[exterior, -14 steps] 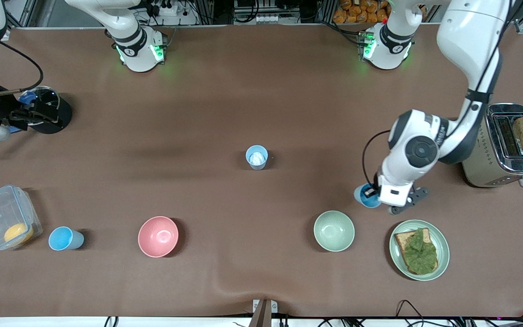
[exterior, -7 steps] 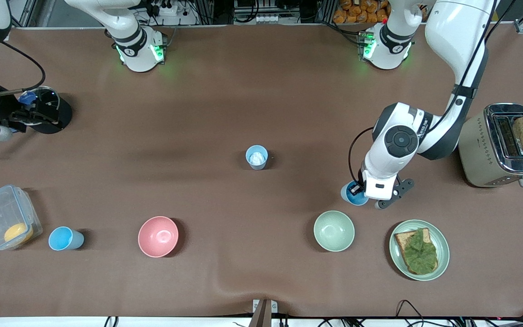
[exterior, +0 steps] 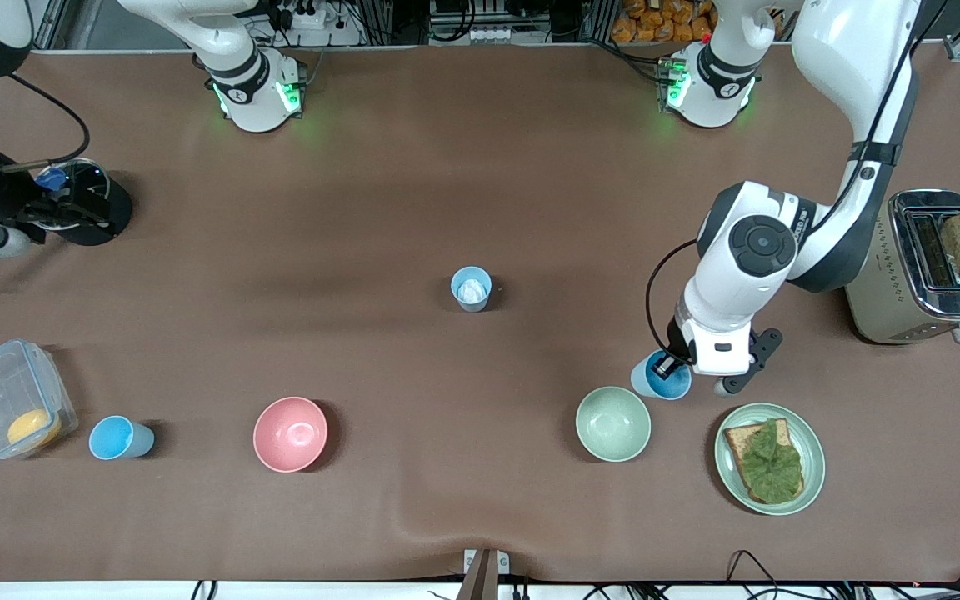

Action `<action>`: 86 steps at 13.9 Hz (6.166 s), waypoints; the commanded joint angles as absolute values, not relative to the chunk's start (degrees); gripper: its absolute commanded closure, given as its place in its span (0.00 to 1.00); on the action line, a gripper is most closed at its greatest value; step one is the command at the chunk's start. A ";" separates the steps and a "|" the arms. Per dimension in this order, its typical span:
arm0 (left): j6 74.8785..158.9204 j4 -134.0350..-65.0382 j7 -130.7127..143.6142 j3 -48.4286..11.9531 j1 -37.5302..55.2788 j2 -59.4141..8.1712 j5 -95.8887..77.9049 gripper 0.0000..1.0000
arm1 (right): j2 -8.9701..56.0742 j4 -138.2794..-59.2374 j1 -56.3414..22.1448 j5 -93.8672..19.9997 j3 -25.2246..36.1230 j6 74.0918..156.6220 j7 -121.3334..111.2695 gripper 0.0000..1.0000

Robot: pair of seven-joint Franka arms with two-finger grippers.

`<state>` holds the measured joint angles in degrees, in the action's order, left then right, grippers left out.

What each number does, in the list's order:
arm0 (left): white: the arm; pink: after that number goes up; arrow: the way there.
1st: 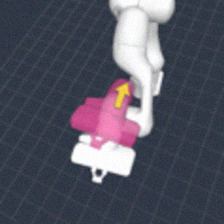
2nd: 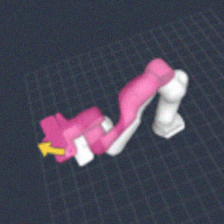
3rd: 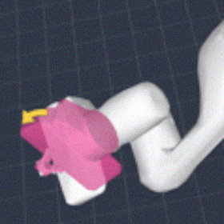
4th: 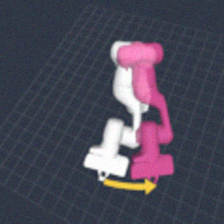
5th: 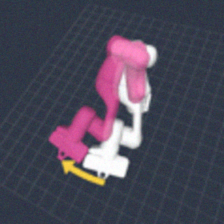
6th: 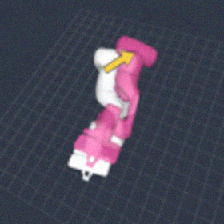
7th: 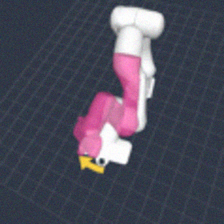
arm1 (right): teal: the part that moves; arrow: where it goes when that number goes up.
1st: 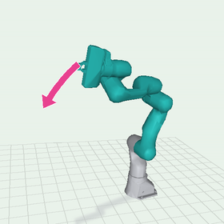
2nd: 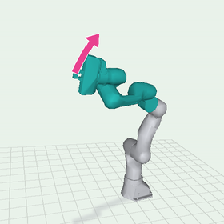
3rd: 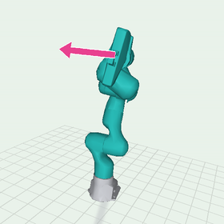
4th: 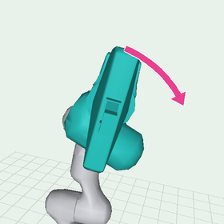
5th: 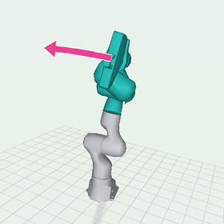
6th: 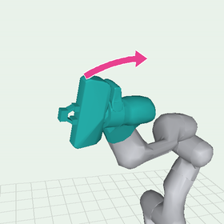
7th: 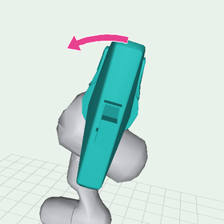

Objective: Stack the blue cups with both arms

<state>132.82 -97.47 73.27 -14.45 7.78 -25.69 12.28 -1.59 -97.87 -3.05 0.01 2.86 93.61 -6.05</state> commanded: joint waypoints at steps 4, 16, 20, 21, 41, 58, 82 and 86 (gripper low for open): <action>137.55 -96.24 86.03 -15.64 13.44 -24.44 15.63 1.00 | -0.44 -96.59 -3.25 0.62 3.34 93.25 -5.98 0.00; 135.80 -96.59 109.25 -15.64 33.57 -26.01 27.60 1.00 | -0.26 -96.59 -3.78 0.44 3.25 94.04 -5.89 0.00; 131.23 -96.77 109.07 -15.64 35.76 -27.24 27.95 1.00 | -0.26 -96.59 -3.78 0.44 3.16 93.96 -5.89 0.00; 130.96 -96.68 109.16 -15.64 36.21 -27.77 27.86 1.00 | -0.26 -96.59 -3.78 0.44 3.25 93.87 -5.89 0.00; 129.37 -96.07 111.10 -15.64 39.46 -33.31 28.04 0.73 | -0.44 -96.59 -4.31 0.44 3.08 93.25 -5.89 0.00; 110.24 -83.06 86.86 -15.21 27.44 -24.71 17.76 0.00 | -0.53 -96.59 -4.39 0.44 3.08 93.08 -5.80 0.00; 89.82 -85.61 6.42 -0.26 4.92 -1.23 -0.70 0.00 | -0.44 -96.59 -4.31 0.44 3.08 93.08 -5.89 0.00; 89.83 -85.69 6.33 -0.44 5.01 -1.23 -0.70 0.00 | -0.53 -96.59 -4.31 0.44 3.08 93.08 -5.80 0.00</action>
<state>89.92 -84.47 7.90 -1.14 4.40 -2.52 -0.69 -0.95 -97.80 -3.98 0.01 2.89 93.93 -6.05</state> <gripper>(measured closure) 0.000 0.000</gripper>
